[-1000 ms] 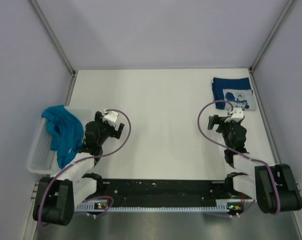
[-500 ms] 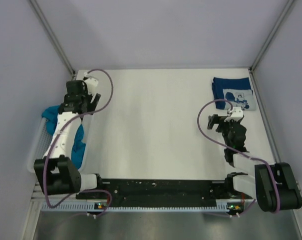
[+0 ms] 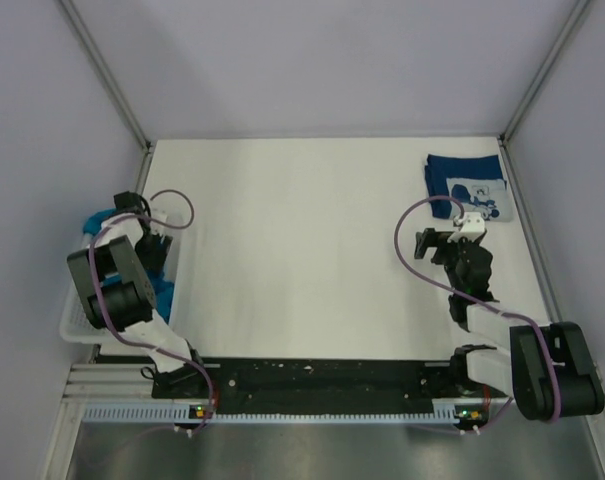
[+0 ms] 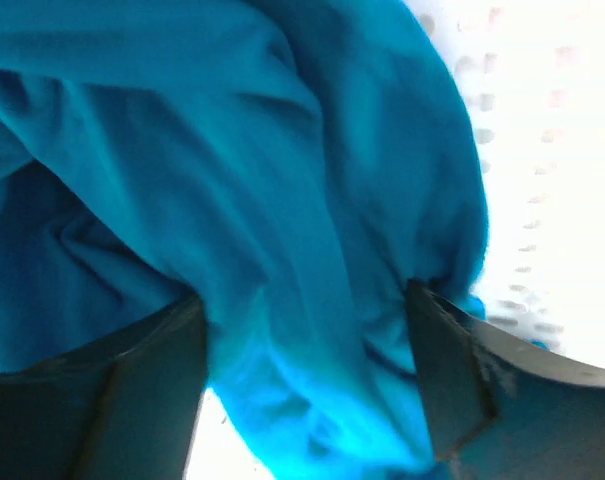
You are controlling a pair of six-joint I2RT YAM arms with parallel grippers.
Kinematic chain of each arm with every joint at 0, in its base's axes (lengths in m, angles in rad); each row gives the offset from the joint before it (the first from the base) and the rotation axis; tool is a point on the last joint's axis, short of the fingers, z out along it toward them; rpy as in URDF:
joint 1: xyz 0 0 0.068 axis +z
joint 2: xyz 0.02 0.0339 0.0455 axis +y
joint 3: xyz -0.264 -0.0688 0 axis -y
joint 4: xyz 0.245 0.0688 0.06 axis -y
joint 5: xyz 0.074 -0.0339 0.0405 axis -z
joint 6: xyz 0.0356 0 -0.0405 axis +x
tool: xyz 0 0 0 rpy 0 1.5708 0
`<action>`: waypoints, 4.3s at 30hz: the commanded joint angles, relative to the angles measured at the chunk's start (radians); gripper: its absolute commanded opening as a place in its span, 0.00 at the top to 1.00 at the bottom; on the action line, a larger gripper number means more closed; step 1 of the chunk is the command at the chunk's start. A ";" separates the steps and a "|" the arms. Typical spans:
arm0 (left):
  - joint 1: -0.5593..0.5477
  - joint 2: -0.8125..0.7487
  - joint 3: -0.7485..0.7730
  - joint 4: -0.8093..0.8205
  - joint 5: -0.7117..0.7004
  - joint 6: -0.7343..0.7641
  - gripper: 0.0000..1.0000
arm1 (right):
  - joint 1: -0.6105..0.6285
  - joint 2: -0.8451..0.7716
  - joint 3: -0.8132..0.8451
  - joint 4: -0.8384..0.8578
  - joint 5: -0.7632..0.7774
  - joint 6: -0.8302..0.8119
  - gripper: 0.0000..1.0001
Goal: Fold and stack the t-shirts
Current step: Grab crumpled tshirt from bin with the left arm, then move the tshirt to the center of the board, then flatten out the tshirt
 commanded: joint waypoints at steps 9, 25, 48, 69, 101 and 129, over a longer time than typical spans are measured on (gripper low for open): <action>0.021 -0.144 0.107 -0.047 -0.027 0.003 1.00 | 0.015 -0.001 0.030 0.034 -0.009 -0.009 0.01; -0.190 -0.686 0.641 -0.223 0.894 -0.139 1.00 | 0.012 -0.016 0.041 -0.012 0.186 0.078 0.01; -0.798 0.078 0.709 -0.121 0.537 -0.296 0.21 | 0.281 -0.257 0.500 -0.888 -0.506 0.085 0.23; -0.244 -0.487 0.176 -0.062 0.592 -0.233 0.17 | 1.109 0.731 1.110 -1.049 -0.029 -0.405 0.36; -0.195 -0.568 0.146 -0.053 0.554 -0.172 0.16 | 0.733 0.035 1.094 -0.902 -0.509 -0.293 1.00; -0.621 -0.350 -0.126 -0.021 0.267 0.008 0.18 | 0.157 0.408 0.945 -0.977 -0.101 0.071 0.36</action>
